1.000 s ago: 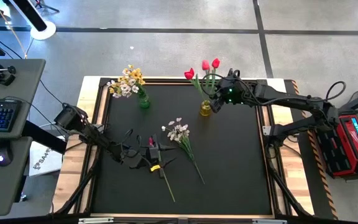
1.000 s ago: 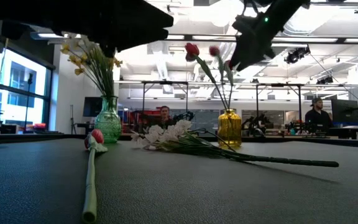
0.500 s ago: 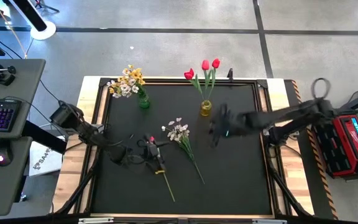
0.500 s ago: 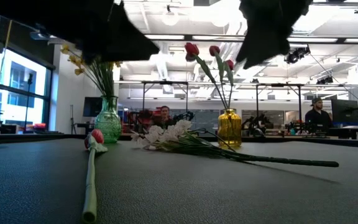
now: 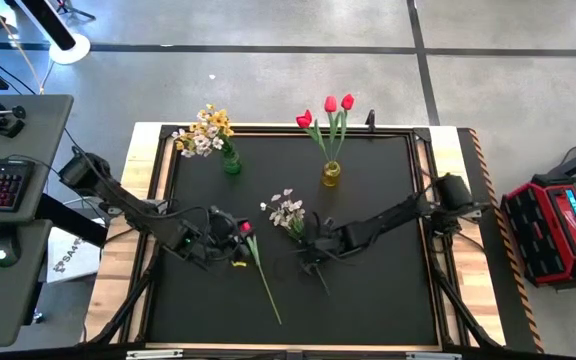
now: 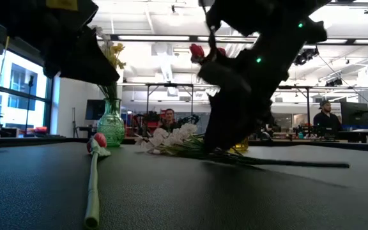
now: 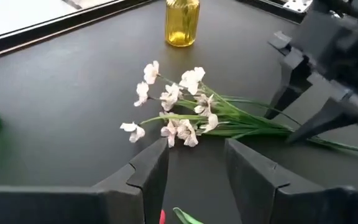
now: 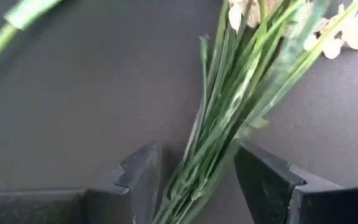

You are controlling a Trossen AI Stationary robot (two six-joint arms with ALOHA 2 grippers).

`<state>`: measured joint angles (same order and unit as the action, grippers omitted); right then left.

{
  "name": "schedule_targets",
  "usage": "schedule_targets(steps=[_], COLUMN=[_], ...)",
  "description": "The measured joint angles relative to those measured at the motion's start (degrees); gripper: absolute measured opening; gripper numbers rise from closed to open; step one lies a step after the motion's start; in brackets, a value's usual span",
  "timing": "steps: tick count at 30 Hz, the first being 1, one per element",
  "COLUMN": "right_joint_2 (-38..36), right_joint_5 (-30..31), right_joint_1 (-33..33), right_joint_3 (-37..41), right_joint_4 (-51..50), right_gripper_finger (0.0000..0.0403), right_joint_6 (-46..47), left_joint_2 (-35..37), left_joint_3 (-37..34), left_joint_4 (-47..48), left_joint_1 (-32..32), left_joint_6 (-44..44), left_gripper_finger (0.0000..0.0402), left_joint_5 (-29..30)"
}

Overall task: Sort flowers into vase by color
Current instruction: Put the white flowers into the green vase

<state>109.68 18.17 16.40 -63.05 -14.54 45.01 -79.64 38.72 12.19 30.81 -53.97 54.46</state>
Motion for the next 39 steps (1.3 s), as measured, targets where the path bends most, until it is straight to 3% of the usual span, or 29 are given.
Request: schedule_targets(steps=[6,14,19,22,25,28,32,34,39], right_joint_2=[4.9,5.3,0.0,-6.4,-15.5,-23.3,-27.4,-26.9,-24.7], right_joint_5=[2.8,6.4,10.8,16.7,22.5,23.7,17.6,13.2,7.7], right_joint_1=[0.8,3.0,4.6,5.5,7.6,9.0,9.5,9.5,9.5], right_joint_3=[-6.2,-8.5,-5.4,0.3,9.1,19.8,31.0,34.1,35.1], right_joint_4=[-6.6,-10.2,-10.4,-8.1,2.7,22.6,59.6,72.1,84.1], right_gripper_finger=[0.0165,0.0015,0.0013,0.0004,0.0004,0.0003,0.0002,0.0002,0.0001], right_joint_6=[-0.4,-2.5,-2.1,-1.3,-2.5,-10.4,-26.6,-33.0,-41.8], left_joint_2=[-0.8,-1.2,-1.2,-1.2,-1.4,-2.4,-6.5,-9.9,-19.2], left_joint_3=[0.0,0.0,0.0,0.0,-0.4,-2.7,-6.2,-7.3,-7.3], left_joint_4=[0.2,0.1,0.0,-0.2,-2.7,-12.5,-34.6,-47.4,-76.0], left_joint_1=[0.1,1.3,3.5,5.2,6.9,7.8,6.2,4.1,-2.0], left_joint_6=[-0.4,-1.0,0.2,1.7,4.6,12.3,27.4,34.6,53.3], left_gripper_finger=[0.014,0.014,0.014,0.014,0.014,0.014,0.014,0.014,0.0145], left_joint_5=[-0.1,-0.4,-0.4,-0.4,-0.2,0.2,-3.9,-8.0,-19.2])
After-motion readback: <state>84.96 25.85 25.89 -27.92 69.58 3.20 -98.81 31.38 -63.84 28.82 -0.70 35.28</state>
